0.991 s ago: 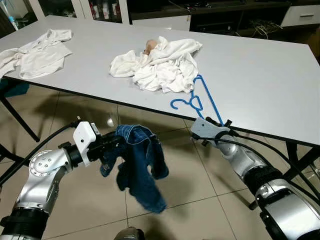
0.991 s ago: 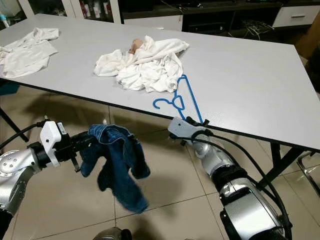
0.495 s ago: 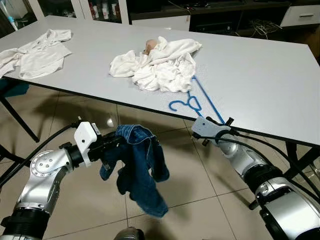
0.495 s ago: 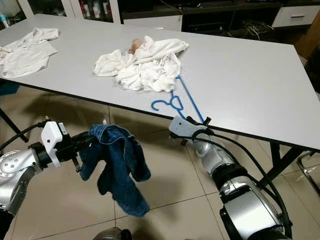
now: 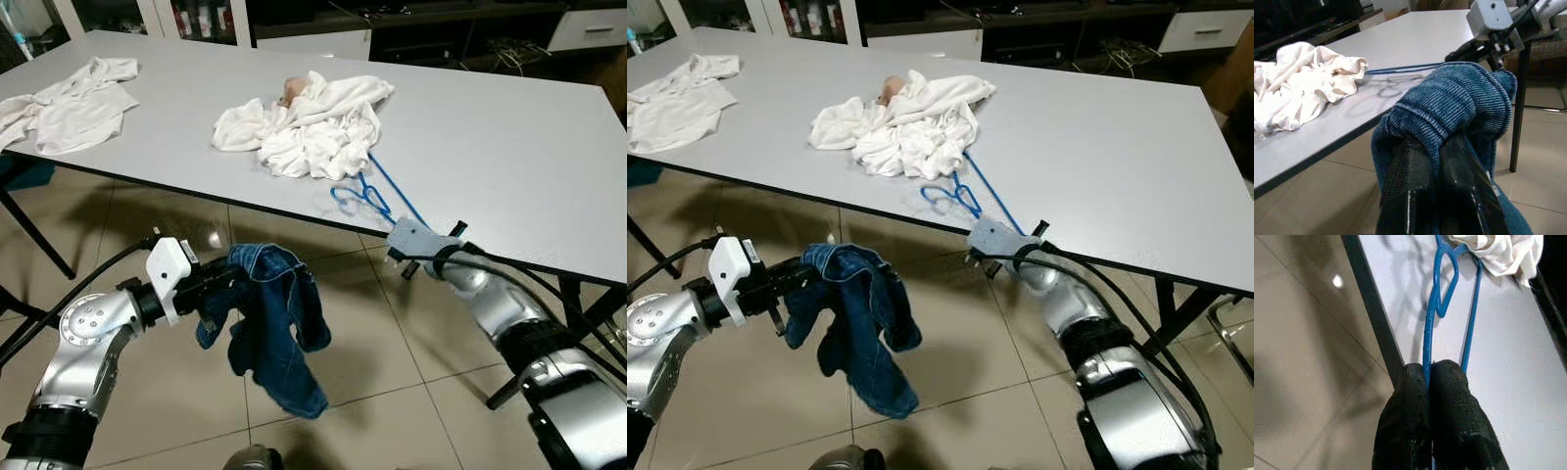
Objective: Hang hanger
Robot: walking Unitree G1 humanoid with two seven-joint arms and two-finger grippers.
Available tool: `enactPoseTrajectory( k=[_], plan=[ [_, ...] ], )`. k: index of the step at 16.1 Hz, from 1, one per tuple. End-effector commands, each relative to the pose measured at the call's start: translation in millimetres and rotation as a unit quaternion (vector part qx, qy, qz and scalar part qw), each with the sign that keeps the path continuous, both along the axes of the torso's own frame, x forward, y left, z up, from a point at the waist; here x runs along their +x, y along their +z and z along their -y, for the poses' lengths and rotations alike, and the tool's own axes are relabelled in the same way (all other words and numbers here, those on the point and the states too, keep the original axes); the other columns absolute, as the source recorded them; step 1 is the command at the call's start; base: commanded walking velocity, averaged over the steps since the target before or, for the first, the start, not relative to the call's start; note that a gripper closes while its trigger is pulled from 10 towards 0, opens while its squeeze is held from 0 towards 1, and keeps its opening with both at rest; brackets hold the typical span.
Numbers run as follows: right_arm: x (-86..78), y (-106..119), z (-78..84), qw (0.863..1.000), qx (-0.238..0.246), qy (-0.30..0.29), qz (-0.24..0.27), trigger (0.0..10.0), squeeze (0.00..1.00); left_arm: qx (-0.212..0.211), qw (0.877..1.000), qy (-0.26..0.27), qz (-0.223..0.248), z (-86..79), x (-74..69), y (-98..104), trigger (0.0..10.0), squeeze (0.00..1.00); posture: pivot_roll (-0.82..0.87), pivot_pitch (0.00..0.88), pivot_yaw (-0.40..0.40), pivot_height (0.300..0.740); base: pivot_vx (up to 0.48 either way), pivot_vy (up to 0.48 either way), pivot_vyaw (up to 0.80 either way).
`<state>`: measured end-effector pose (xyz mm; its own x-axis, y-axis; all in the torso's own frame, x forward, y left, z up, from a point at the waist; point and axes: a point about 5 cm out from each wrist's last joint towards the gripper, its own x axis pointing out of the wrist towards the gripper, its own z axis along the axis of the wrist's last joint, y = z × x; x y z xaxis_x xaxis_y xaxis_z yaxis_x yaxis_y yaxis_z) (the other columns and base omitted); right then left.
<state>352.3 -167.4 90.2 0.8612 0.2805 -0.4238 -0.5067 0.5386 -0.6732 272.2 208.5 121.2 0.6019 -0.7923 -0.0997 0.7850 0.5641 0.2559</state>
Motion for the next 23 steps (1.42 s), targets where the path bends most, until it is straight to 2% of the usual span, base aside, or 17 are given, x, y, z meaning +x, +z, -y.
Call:
enactPoseTrajectory(
  k=[1, 3, 4, 6, 9, 10, 13, 16, 17, 20, 23],
  plan=[
    [-0.7, 5.5, 0.9, 0.999, 0.028, 0.009, -0.013, 0.0, 0.0, 0.004, 1.0, 0.003, 0.029, -1.6, 4.8, 10.8, 0.0, 0.0, 0.01, 0.0, 0.058, 0.74, 0.0, 0.0, 0.0],
    [-4.5, 18.7, 4.3, 0.997, 0.061, 0.043, -0.024, 0.0, 0.0, 0.01, 0.999, 0.015, 0.048, -6.7, 8.8, 15.8, 0.0, 0.0, 0.01, 0.0, 0.057, 0.74, 0.0, 0.0, 0.0],
    [-8.1, 28.1, 15.6, 0.995, 0.073, 0.056, -0.033, 0.0, 0.0, 0.016, 0.998, 0.023, 0.057, -11.9, 11.0, 18.5, 0.0, 0.0, 0.01, 0.0, 0.058, 0.74, 0.0, 0.0, 0.0],
    [-12.0, 34.3, 25.7, 0.994, 0.084, 0.065, -0.041, 0.0, 0.0, 0.025, 0.997, 0.03, 0.061, -16.4, 12.0, 19.0, 0.0, 0.0, 0.01, 0.0, 0.058, 0.74, 0.0, 0.0, 0.0],
    [-30.5, 45.4, 54.1, 0.984, 0.127, 0.096, -0.078, 0.0, 0.0, 0.054, 0.995, 0.048, 0.072, -30.2, 14.2, 14.9, 0.0, 0.0, 0.0, 0.0, 0.066, 0.74, 0.0, 0.0, 0.0],
    [-33.0, 46.6, 57.2, 0.983, 0.132, 0.101, -0.082, 0.0, 0.0, 0.054, 0.995, 0.049, 0.072, -31.8, 14.3, 14.4, 0.0, 0.0, 0.0, 0.0, 0.068, 0.74, 0.0, 0.0, 0.0],
    [-49.1, 60.6, 80.2, 0.97, 0.157, 0.157, -0.103, 0.0, 0.0, 0.079, 0.994, 0.036, 0.068, -38.6, 12.9, 9.3, 0.0, 0.0, 0.0, 0.0, 0.075, 0.74, 0.0, 0.0, 0.0],
    [-54.4, 71.6, 91.6, 0.963, 0.159, 0.183, -0.117, 0.0, 0.0, 0.102, 0.993, 0.012, 0.063, -41.8, 11.4, 6.5, 0.0, 0.0, 0.0, 0.0, 0.079, 0.74, 0.0, 0.0, 0.0],
    [-54.0, 74.0, 92.2, 0.962, 0.159, 0.186, -0.117, 0.0, 0.0, 0.104, 0.993, 0.01, 0.062, -43.0, 11.2, 6.2, 0.0, 0.0, 0.0, 0.0, 0.079, 0.74, 0.0, 0.0, 0.0],
    [-56.3, 86.3, 89.0, 0.949, 0.181, 0.229, -0.119, 0.0, 0.0, 0.121, 0.991, -0.012, 0.065, -46.0, 10.4, 6.6, 0.0, 0.0, 0.01, 0.0, 0.078, 0.74, 0.0, 0.0, 0.0],
    [-62.2, 98.6, 100.5, 0.939, 0.192, 0.252, -0.136, 0.0, 0.0, 0.167, 0.984, -0.041, 0.052, -58.5, 6.2, 7.4, 0.0, 0.0, 0.01, 0.0, 0.077, 0.74, 0.0, 0.0, 0.0]
  ],
)
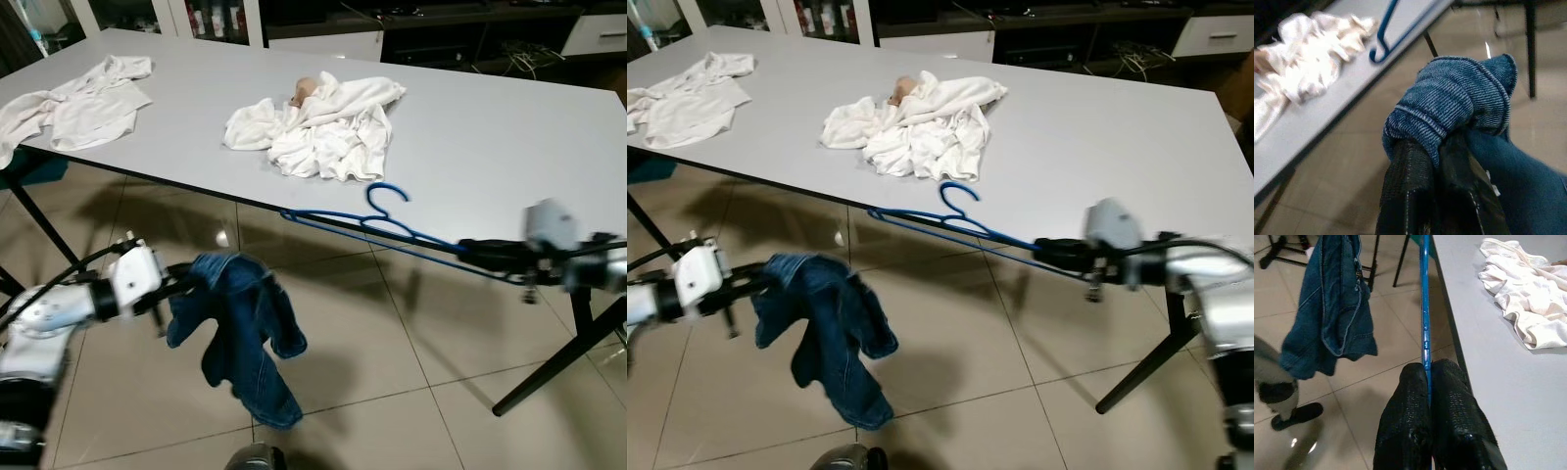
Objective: Hang hanger
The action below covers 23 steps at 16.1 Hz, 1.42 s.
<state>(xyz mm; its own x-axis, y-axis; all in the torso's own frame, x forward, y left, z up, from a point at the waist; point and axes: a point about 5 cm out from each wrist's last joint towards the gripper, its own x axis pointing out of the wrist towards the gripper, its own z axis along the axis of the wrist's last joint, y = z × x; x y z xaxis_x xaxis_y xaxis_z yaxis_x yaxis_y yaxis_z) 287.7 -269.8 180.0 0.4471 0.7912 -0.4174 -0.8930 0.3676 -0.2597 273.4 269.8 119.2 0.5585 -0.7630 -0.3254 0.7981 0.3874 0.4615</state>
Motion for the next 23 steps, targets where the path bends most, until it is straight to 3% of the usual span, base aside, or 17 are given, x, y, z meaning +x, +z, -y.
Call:
enactPoseTrajectory(
  k=[1, 4, 7, 14, 18, 20, 23],
  plan=[
    [-3.4, 15.0, 2.9, 1.0, 0.015, 0.025, 0.0, 0.0, 0.0, 0.03, 0.999, -0.016, 0.018, -6.4, 4.9, 13.7, 0.0, 0.0, 0.01, 0.0, 0.08, 0.74, 0.0, 0.0, 0.0],
    [-14.9, 11.0, -3.2, 0.997, 0.019, 0.068, -0.033, 0.0, 0.0, 0.041, 0.999, -0.014, 0.027, -11.0, 9.0, 20.8, 0.0, 0.0, 0.01, 0.0, 0.083, 0.74, 0.0, 0.0, 0.0],
    [-26.3, -0.5, -31.8, 0.989, 0.047, 0.129, -0.06, 0.0, 0.0, 0.034, 0.998, -0.023, 0.047, -2.6, 15.7, 23.3, 0.0, 0.0, 0.01, 0.0, 0.087, 0.74, 0.0, 0.0, 0.0],
    [-26.9, -5.6, -58.7, 0.983, 0.069, 0.159, -0.061, 0.0, 0.0, 0.035, 0.997, -0.044, 0.057, 8.5, 19.0, 19.6, 0.0, 0.0, 0.01, 0.0, 0.087, 0.74, 0.0, 0.0, 0.0],
    [-30.2, -20.9, -71.2, 0.975, 0.06, 0.19, -0.098, 0.0, 0.0, 0.048, 0.994, -0.066, 0.075, 18.6, 22.3, 19.2, 0.0, 0.0, 0.01, 0.0, 0.084, 0.74, 0.0, 0.0, 0.0],
    [-30.5, -24.5, -68.9, 0.975, 0.054, 0.189, -0.106, 0.0, 0.0, 0.058, 0.993, -0.071, 0.076, 19.0, 22.2, 18.3, 0.0, 0.0, 0.01, 0.0, 0.084, 0.74, 0.0, 0.0, 0.0],
    [-29.4, -31.5, -40.4, 0.979, 0.023, 0.156, -0.132, 0.0, 0.0, 0.083, 0.991, -0.076, 0.066, 11.4, 17.9, 15.6, 0.0, 0.0, 0.01, 0.0, 0.085, 0.74, 0.0, 0.0, 0.0]
  ],
)
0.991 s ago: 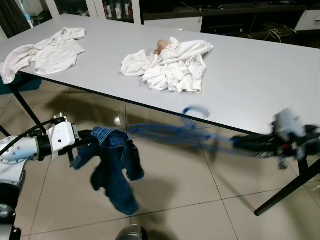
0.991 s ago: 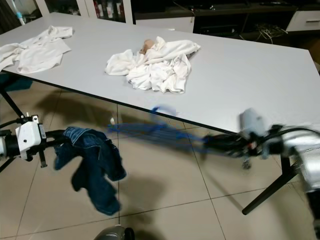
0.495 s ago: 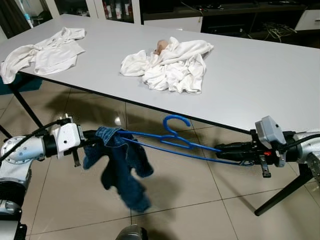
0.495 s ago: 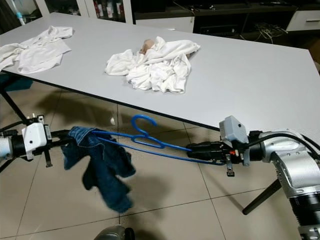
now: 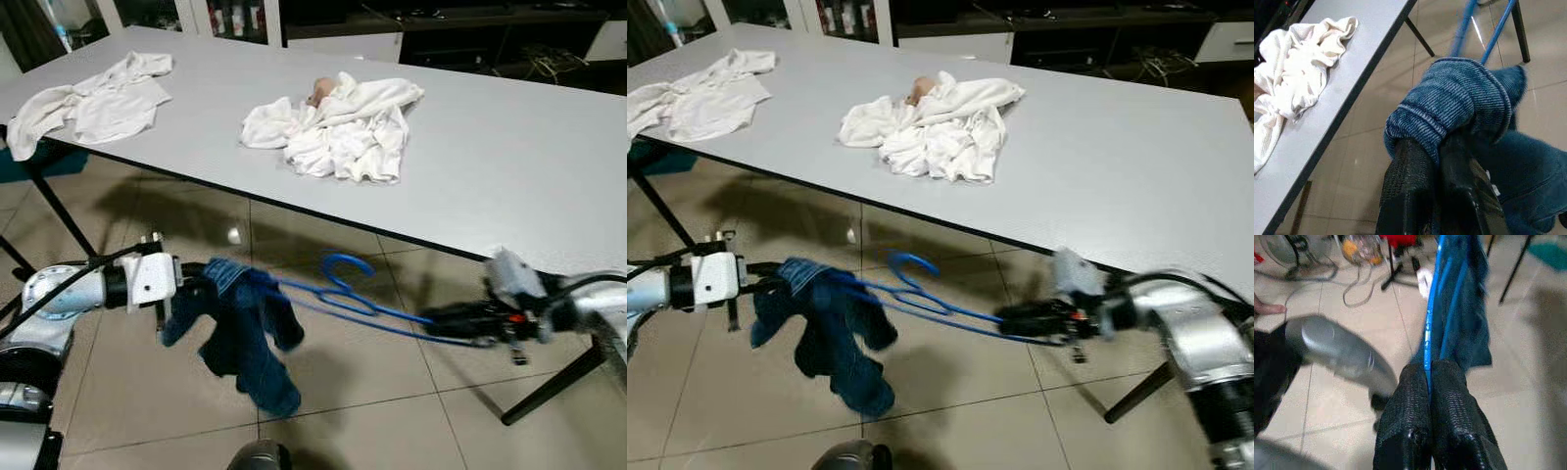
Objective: Hang hanger
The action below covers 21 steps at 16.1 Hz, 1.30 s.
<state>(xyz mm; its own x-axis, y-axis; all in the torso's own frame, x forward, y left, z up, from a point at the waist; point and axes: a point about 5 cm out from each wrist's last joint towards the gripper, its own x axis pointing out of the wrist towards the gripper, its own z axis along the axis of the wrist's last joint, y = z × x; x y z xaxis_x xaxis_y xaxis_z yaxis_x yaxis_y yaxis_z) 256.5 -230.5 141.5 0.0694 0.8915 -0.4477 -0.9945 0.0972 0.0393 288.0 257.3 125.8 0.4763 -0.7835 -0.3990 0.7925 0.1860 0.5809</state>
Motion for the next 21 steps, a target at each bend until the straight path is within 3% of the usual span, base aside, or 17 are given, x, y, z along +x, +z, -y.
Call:
enactPoseTrajectory(
  k=[1, 7, 11, 21],
  plan=[
    [1.5, 6.0, 2.5, 1.0, -0.007, 0.009, 0.014, 0.0, 0.0, 0.006, 1.0, -0.004, 0.019, -2.1, 2.6, 9.0, 0.0, 0.0, 0.01, 0.0, 0.087, 0.74, 0.0, 0.0, 0.0],
    [1.4, -4.2, -6.9, 0.999, -0.016, 0.031, 0.005, 0.0, 0.0, 0.03, 0.998, -0.041, 0.024, 7.0, 0.6, 3.1, 0.0, 0.0, 0.01, 0.0, 0.092, 0.74, 0.0, 0.0, 0.0],
    [4.0, -11.5, -22.6, 0.999, -0.004, 0.041, 0.011, 0.0, 0.0, 0.036, 0.996, -0.072, 0.039, 19.8, 0.5, -0.6, 0.0, 0.0, 0.0, 0.003, 0.092, 0.74, 0.0, 0.0, 0.0],
    [-14.1, -45.9, -16.2, 0.997, -0.055, -0.052, -0.001, 0.0, 0.0, 0.069, 0.99, -0.113, 0.049, 25.9, -6.6, -11.2, 0.0, 0.0, -0.02, 0.025, 0.126, 0.74, 0.0, 0.0, 0.0]
  ],
)
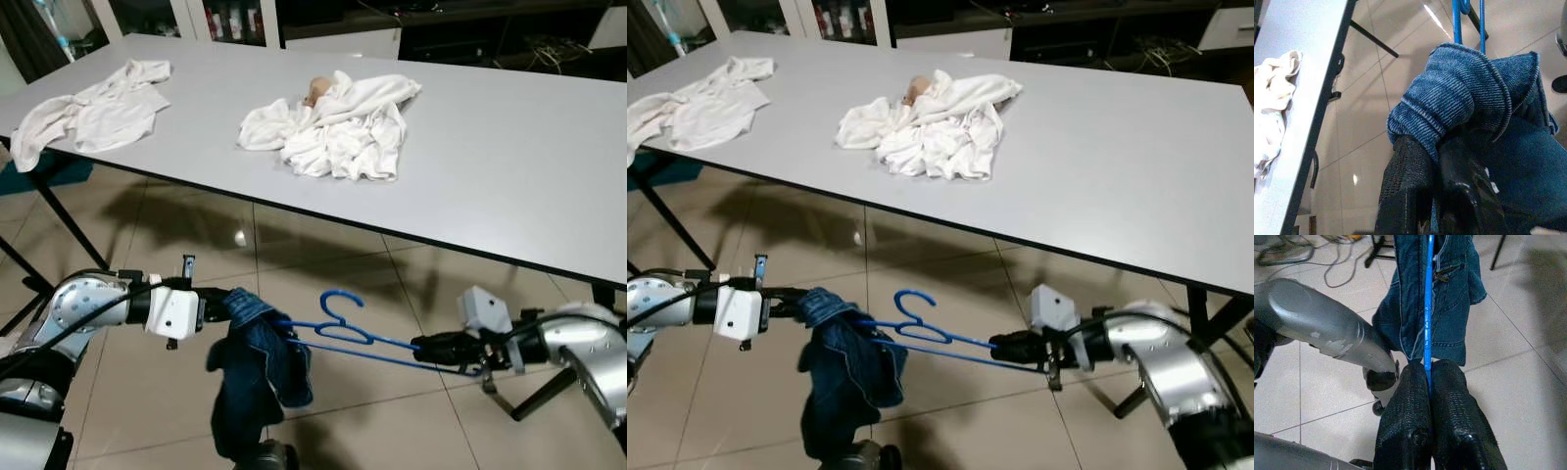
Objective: Hang hanger
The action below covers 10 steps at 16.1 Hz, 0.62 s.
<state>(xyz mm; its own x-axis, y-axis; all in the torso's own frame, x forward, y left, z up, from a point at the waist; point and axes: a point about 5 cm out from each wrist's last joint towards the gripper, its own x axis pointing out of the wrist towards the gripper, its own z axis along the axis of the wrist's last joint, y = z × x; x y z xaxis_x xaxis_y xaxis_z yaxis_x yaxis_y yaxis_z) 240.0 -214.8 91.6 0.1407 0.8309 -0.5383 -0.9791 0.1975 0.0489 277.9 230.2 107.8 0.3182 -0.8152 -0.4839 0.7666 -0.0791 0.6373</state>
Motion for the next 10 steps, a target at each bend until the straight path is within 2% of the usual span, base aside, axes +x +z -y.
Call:
enactPoseTrajectory(
  k=[1, 2, 3, 5, 8, 10],
  plan=[
    [-3.0, 3.9, -6.4, 1.0, 0.014, -0.006, 0.003, 0.0, 0.0, -0.001, 1.0, 0.001, 0.017, -1.2, 2.6, 5.6, 0.0, 0.0, -0.02, 0.025, 0.125, 0.74, 0.0, 0.0, 0.0],
    [-5.5, 4.5, -9.2, 1.0, 0.025, -0.004, -0.002, 0.0, 0.0, -0.001, 1.0, 0.001, 0.017, -1.1, 2.4, 5.2, 0.0, 0.0, -0.02, 0.027, 0.124, 0.74, 0.0, 0.0, 0.0],
    [-11.5, 5.1, -24.2, 0.998, 0.059, 0.001, -0.016, 0.0, 0.0, -0.005, 1.0, 0.0, 0.017, 0.8, 1.5, 3.1, 0.0, 0.0, -0.02, 0.027, 0.124, 0.74, 0.0, 0.0, 0.0],
    [-11.4, 2.7, -34.4, 0.997, 0.073, -0.006, -0.022, 0.0, 0.0, -0.008, 1.0, -0.004, 0.018, 3.9, 1.5, 1.5, 0.0, 0.0, -0.03, 0.027, 0.124, 0.74, 0.0, 0.0, 0.0],
    [5.3, -0.1, -46.6, 0.995, 0.057, -0.079, -0.005, 0.0, 0.0, -0.008, 1.0, -0.01, 0.021, 8.3, 2.9, 1.3, 0.0, 0.0, -0.03, 0.027, 0.12, 0.74, 0.0, 0.0, 0.0],
    [6.7, 1.5, -51.2, 0.993, 0.042, -0.108, -0.004, 0.0, 0.0, -0.004, 1.0, -0.006, 0.014, 6.0, 0.6, -1.9, 0.0, 0.0, -0.02, 0.029, 0.119, 0.74, 0.0, 0.0, 0.0]
  ],
)
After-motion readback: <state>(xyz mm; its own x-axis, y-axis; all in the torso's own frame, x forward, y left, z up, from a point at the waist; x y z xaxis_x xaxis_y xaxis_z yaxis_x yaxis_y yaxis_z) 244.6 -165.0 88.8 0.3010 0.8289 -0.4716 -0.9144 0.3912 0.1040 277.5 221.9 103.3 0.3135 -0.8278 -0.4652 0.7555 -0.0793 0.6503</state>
